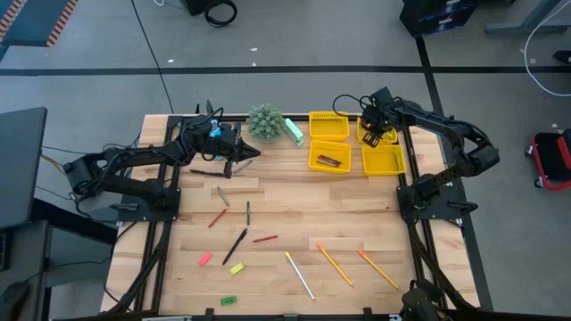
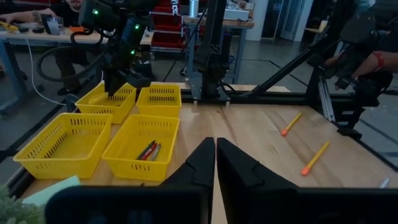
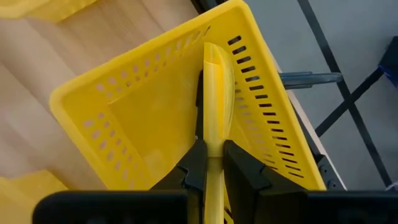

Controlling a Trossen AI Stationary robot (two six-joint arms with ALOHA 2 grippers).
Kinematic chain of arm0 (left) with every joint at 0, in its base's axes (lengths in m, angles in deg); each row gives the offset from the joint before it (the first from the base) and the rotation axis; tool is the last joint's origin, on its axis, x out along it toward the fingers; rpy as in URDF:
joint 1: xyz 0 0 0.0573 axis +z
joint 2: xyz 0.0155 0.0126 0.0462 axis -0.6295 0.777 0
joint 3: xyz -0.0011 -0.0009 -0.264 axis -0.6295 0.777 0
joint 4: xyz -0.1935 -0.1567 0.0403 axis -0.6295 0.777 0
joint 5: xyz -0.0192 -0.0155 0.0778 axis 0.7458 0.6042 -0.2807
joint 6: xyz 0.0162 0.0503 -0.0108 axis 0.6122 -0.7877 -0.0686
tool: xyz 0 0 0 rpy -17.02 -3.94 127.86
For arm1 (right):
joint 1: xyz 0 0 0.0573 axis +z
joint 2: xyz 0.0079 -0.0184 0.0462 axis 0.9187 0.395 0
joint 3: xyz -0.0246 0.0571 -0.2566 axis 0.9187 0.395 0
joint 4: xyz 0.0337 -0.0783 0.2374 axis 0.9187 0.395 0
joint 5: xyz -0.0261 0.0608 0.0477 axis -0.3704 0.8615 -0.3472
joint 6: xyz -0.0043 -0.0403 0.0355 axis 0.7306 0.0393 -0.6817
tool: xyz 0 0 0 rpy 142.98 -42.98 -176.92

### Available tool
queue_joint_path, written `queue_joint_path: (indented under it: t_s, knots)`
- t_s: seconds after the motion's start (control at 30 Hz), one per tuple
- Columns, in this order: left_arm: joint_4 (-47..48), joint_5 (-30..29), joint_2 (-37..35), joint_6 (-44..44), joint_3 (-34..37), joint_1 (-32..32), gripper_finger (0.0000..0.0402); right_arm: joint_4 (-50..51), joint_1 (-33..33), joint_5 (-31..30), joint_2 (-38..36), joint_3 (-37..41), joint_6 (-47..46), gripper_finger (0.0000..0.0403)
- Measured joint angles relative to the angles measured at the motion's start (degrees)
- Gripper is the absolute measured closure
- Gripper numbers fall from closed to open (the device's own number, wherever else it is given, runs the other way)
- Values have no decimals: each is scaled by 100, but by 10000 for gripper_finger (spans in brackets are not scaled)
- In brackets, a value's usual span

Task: Sort crayons/erasers/pens/pencils in bins
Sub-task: Put the yellow pen into the top right yellow bin, then adjust the bottom left yellow bin

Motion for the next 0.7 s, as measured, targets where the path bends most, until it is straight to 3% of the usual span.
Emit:
queue_joint_path:
  t_s: [0.2, 0.47, 0.7]
  knots:
    - [6, 2, 0, 11, 0, -32, 392, 2, 0, -26, 0, 0, 28, 352]
    - [12, 7, 0, 57, 0, -43, 376, -16, 0, 85, 0, 0, -36, 300]
    - [48, 16, 0, 103, 0, -105, 390, -31, 0, 101, 0, -4, -136, 292]
